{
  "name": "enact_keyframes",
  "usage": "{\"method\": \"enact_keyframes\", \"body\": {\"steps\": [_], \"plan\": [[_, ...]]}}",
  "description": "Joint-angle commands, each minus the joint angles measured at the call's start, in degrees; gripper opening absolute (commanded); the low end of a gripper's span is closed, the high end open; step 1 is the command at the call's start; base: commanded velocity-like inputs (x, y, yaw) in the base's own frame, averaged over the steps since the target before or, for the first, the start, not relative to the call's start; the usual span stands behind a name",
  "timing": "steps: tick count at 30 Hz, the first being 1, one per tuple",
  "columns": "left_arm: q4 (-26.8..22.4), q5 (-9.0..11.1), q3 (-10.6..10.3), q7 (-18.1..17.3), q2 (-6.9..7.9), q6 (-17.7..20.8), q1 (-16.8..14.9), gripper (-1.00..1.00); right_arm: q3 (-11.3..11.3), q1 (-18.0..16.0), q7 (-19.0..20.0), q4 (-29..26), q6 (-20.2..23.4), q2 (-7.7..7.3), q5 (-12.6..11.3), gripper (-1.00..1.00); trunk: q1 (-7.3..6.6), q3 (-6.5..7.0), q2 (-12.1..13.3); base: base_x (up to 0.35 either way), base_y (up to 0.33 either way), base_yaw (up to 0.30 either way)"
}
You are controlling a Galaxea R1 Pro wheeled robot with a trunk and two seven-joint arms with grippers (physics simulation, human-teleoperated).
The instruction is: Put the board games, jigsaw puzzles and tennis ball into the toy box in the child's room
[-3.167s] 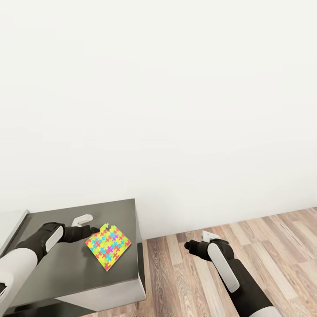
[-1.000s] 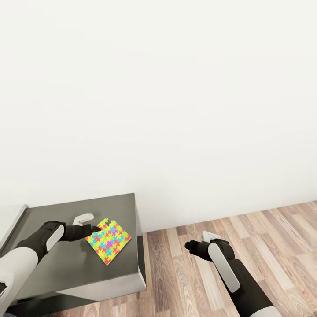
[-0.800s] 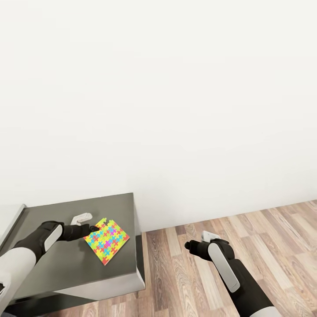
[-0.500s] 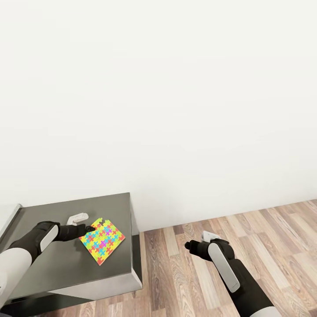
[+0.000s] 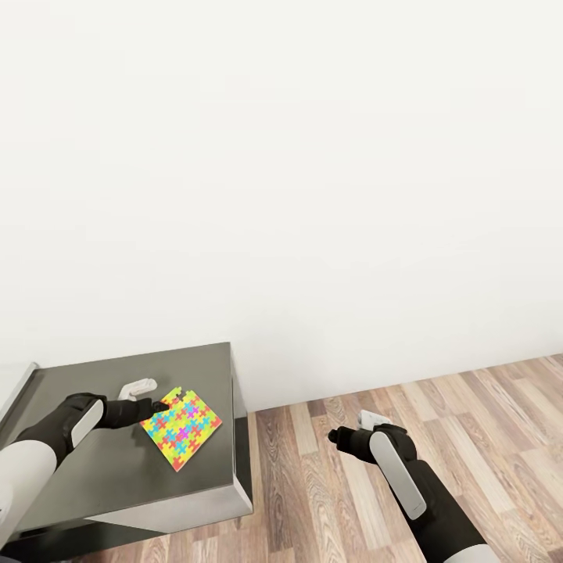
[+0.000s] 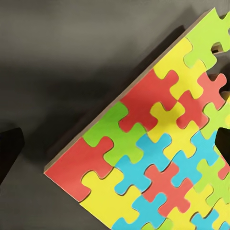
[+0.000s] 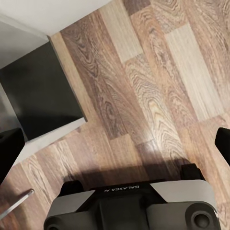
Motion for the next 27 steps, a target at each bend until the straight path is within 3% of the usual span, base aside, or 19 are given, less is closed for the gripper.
{"method": "enact_keyframes", "body": {"steps": [1,22,27], "plan": [[1.0,0.7,-0.4,-0.1,-2.31,0.5,0.0,1.0,0.2,-0.1,-0.6,-0.1,0.1,-0.06,-0.6,1.0,0.05,-0.06,-0.1,0.0,0.0,-0.056],[1.0,0.6,-0.4,-0.1,-2.39,0.4,0.0,1.0,0.2,-0.1,-0.6,0.0,0.1,0.01,-0.6,1.0,0.05,0.65,-0.1,0.0,-0.001,-0.016],[1.0,0.6,-0.4,-0.1,-2.39,0.4,0.0,1.0,0.2,-0.1,-0.6,0.0,0.1,-0.01,-0.6,1.0,0.05,0.68,-0.1,0.0,-0.17,0.0]]}}
